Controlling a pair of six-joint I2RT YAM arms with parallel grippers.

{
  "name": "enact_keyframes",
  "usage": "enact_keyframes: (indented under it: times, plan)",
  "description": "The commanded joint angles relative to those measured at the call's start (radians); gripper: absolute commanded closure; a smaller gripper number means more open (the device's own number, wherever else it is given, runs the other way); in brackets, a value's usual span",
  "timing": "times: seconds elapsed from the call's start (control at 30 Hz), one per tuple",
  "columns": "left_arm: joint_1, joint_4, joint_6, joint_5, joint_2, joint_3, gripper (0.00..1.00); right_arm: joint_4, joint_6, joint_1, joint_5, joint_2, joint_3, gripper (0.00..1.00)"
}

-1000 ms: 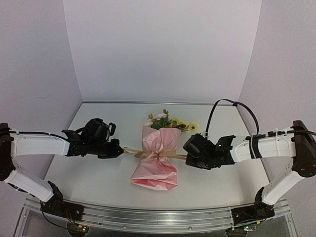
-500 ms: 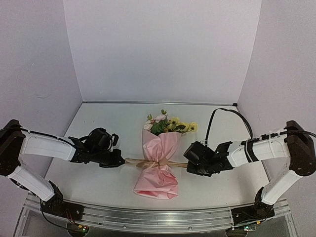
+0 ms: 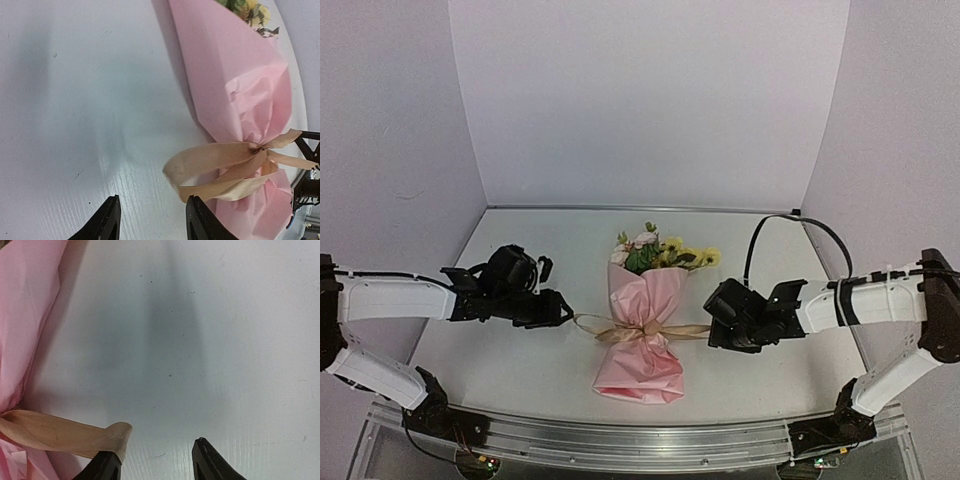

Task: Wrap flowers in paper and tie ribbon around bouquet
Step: Tie the half-tied ribbon around the folded bouquet, then reset both arms

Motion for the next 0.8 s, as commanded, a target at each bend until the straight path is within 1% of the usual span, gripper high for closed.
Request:
enact_keyframes:
  times: [0.0, 0.13, 0.23, 0.3, 0.33, 0.53, 0.63, 0.77]
  plan:
    - [0.004, -0.018, 0.054, 0.009, -0.089, 0.102, 0.50, -0.039, -0.035, 0.002, -0.003, -0.078, 0.035, 0.45]
    - [0.004, -0.009, 0.068, 0.037, -0.046, 0.160, 0.49, -0.043, -0.058, 0.004, -0.028, -0.084, 0.083, 0.40]
    - [0.001, 0.026, 0.071, 0.110, 0.046, 0.207, 0.55, -0.042, -0.069, 0.005, -0.052, -0.061, 0.121, 0.36]
    - [-0.015, 0.018, 0.086, 0.129, 0.126, 0.258, 0.58, -0.041, -0.070, 0.005, -0.053, -0.040, 0.143, 0.36]
    - [-0.027, 0.018, 0.093, 0.135, 0.163, 0.279, 0.60, -0.041, -0.077, 0.005, -0.054, -0.021, 0.163, 0.35]
    - [-0.107, -0.007, 0.114, 0.171, 0.328, 0.376, 0.67, -0.034, -0.121, 0.005, -0.094, 0.127, 0.327, 0.35]
    - [-0.142, -0.021, 0.115, 0.178, 0.357, 0.398, 0.73, -0.030, -0.139, 0.007, -0.122, 0.187, 0.391, 0.38]
    - [-0.184, -0.030, 0.120, 0.195, 0.373, 0.393, 0.76, -0.025, -0.167, 0.030, -0.151, 0.235, 0.442, 0.39]
